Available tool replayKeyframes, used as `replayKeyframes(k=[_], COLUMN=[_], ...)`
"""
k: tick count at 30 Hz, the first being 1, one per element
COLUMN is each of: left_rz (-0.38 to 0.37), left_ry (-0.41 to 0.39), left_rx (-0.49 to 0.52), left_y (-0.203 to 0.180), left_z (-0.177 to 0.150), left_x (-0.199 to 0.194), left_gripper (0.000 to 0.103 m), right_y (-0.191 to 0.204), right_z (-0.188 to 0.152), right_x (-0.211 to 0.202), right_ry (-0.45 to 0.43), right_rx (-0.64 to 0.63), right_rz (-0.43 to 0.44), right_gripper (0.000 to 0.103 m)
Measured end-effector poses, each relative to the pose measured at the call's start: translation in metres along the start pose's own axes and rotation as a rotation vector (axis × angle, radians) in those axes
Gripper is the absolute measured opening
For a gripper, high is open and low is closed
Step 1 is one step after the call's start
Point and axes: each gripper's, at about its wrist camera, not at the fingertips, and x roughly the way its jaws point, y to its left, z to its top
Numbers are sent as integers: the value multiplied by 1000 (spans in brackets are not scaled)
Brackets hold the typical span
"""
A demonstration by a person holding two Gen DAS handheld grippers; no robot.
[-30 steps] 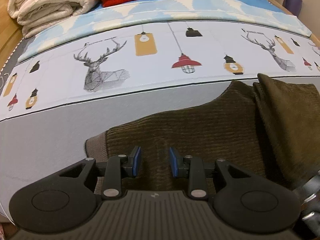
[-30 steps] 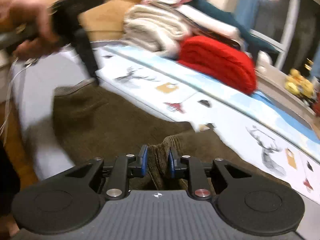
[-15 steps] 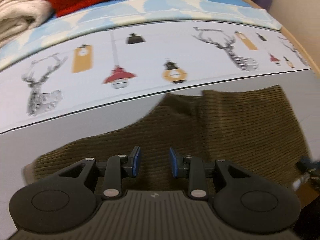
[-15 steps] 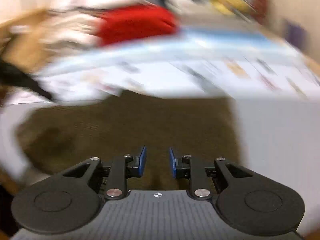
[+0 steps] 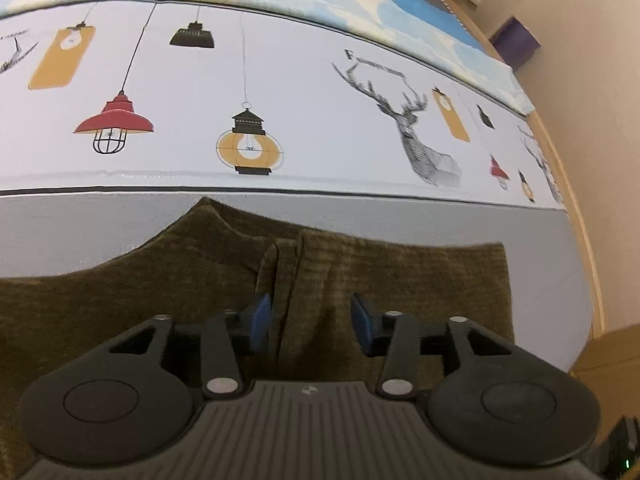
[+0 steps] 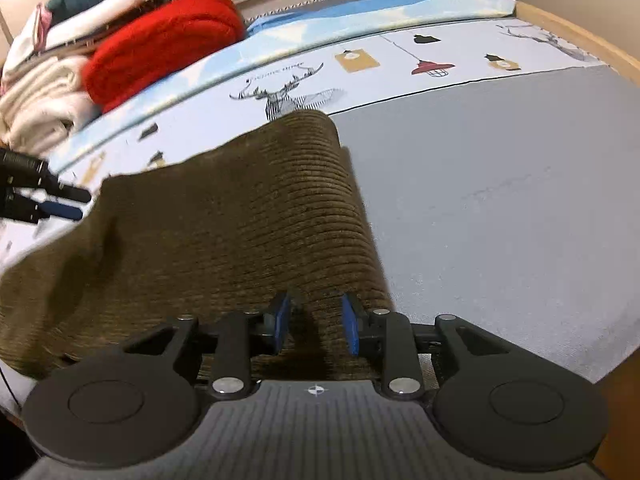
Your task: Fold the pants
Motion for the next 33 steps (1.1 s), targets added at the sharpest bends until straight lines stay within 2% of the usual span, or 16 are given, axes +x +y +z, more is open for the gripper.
replayKeyframes(k=[4,7,8,9,11,14,15,19,21,22,25,27,30,32,33], left_rz=[6,30,28,16,15,-50,-49,26,125,131,24,-34,-73,-39,15], left_ry=[18,34,28,25,12,-42,-49,-11,-37,-56,-73,-35,73,185,231], left_rx=[-48,-32,-20,8,63,55,53,25,59,69,89,162,362,557,646], left_y=[10,12,11,9,1,4,7,19,14,12,9,2,-19,-30,-34], left_z=[6,6,6,5,5,7,7,5,3,3,-8,-23,-56,-90,-107], left_x=[26,39,38,37,23,-5,-9,4,-3,-12,-36,-43,-37,-19,-9], left_gripper=[56,56,44,27,21,19,20,23,23,23,27,27,28,30,30], right_y=[11,13,14,14,15,18,20,28,31,32,33,34,41,45,47], right_z=[6,9,9,9,10,11,11,10,10,11,12,11,10,10,11], right_x=[4,8,9,8,9,6,5,10,9,7,6,9,12,9,5], right_ry=[14,20,21,21,19,2,-4,3,3,1,3,17,21,12,-4], right_rx=[-45,-54,-58,-60,-62,-65,-73,-115,-127,-125,-115,-124,-159,-167,-162], right_rz=[-23,-36,-40,-43,-49,-52,-52,-62,-85,-89,-95,-109,-131,-140,-136], right_gripper=[42,42,42,42,42,42,42,42,42,42,42,42,42,42,42])
